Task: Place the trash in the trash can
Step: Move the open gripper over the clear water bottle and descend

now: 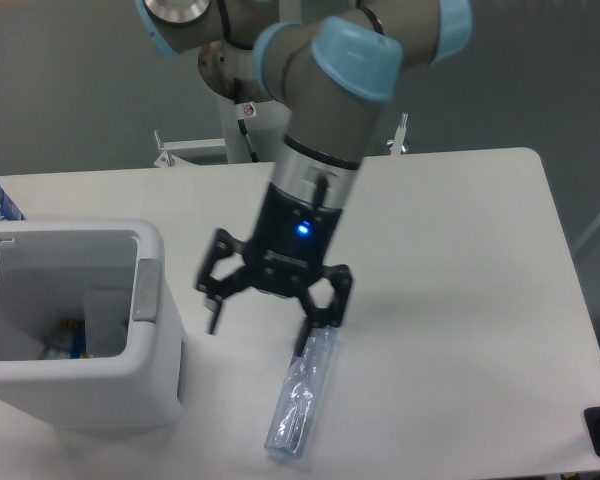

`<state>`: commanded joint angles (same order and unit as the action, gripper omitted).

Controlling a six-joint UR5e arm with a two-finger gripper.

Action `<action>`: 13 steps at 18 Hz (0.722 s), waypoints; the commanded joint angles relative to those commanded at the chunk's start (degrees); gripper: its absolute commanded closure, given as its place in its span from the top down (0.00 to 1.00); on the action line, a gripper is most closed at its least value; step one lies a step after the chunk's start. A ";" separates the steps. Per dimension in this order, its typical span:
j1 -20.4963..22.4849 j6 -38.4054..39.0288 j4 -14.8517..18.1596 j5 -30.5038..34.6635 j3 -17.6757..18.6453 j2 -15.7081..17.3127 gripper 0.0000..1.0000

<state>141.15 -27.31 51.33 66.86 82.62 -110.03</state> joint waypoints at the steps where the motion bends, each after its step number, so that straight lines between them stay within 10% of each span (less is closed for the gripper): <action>1: 0.00 -1.33 -0.17 1.24 -0.35 -1.49 1.00; 13: -4.48 -4.33 -0.62 8.02 -3.87 -14.33 1.00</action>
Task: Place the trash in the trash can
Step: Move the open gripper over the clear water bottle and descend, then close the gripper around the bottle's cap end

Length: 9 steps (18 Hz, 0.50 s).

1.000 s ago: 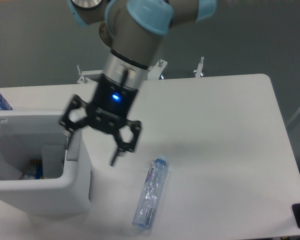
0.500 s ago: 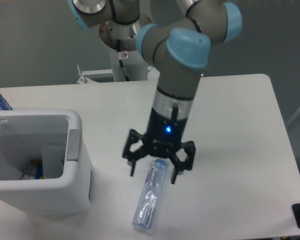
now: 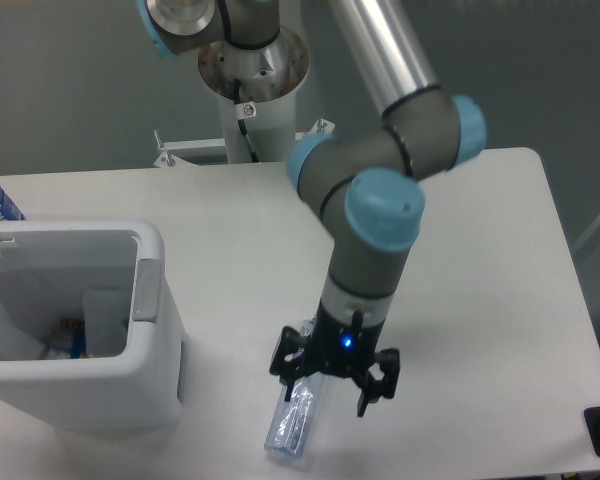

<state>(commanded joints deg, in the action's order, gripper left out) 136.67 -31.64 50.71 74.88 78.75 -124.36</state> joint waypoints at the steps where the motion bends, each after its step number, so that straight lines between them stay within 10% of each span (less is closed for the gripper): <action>1: -0.17 0.17 -0.17 0.09 0.00 -0.61 1.00; 9: -2.11 0.09 -0.88 1.92 -0.17 -4.75 1.00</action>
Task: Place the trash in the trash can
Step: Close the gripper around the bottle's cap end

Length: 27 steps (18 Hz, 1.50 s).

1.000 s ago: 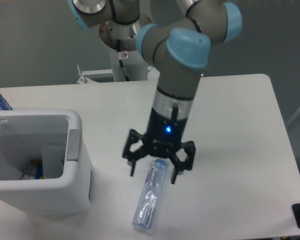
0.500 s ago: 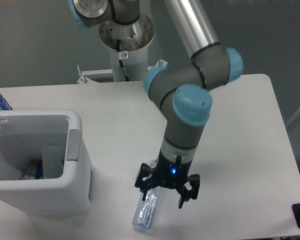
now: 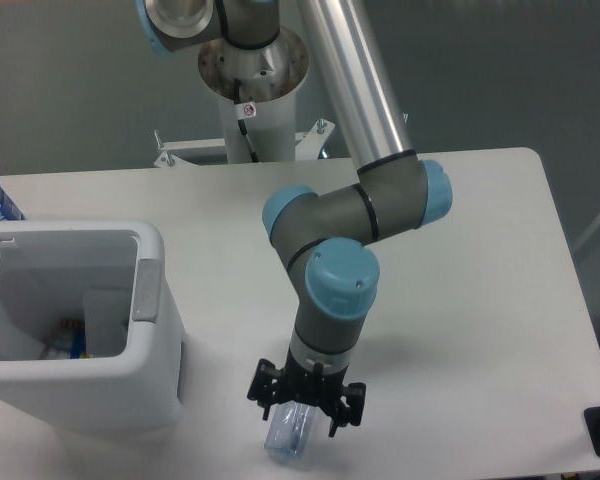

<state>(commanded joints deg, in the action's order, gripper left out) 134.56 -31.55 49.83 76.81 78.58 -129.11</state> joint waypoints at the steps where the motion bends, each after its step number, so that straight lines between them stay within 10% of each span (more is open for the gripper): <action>1: -0.26 0.00 0.00 1.05 -0.17 -0.61 1.00; 27: -2.37 -0.09 -1.93 5.20 -0.79 -5.01 0.97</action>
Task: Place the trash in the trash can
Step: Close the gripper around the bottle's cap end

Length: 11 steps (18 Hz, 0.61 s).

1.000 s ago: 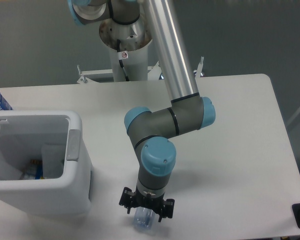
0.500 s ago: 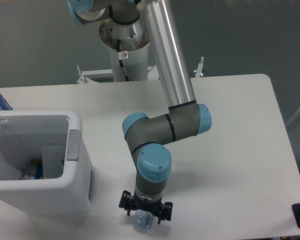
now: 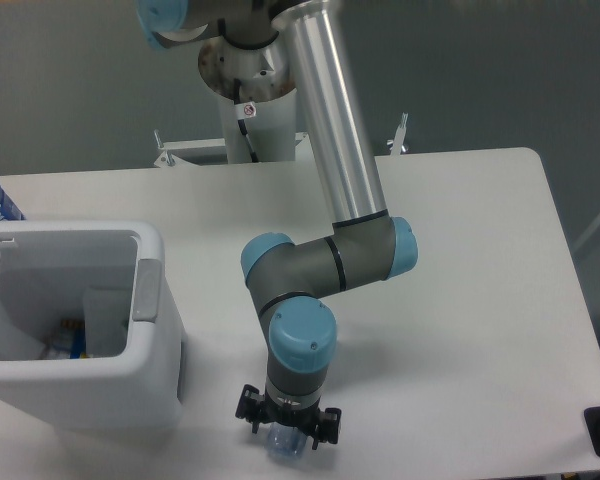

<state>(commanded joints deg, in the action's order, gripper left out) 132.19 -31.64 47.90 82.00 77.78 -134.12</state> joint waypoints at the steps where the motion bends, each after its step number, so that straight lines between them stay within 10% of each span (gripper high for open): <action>1: 0.00 0.00 0.00 0.70 0.00 0.09 0.92; 11: -0.53 0.00 0.00 2.37 0.00 0.09 0.67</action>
<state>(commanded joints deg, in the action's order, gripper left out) 131.66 -31.64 47.90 84.37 77.78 -134.03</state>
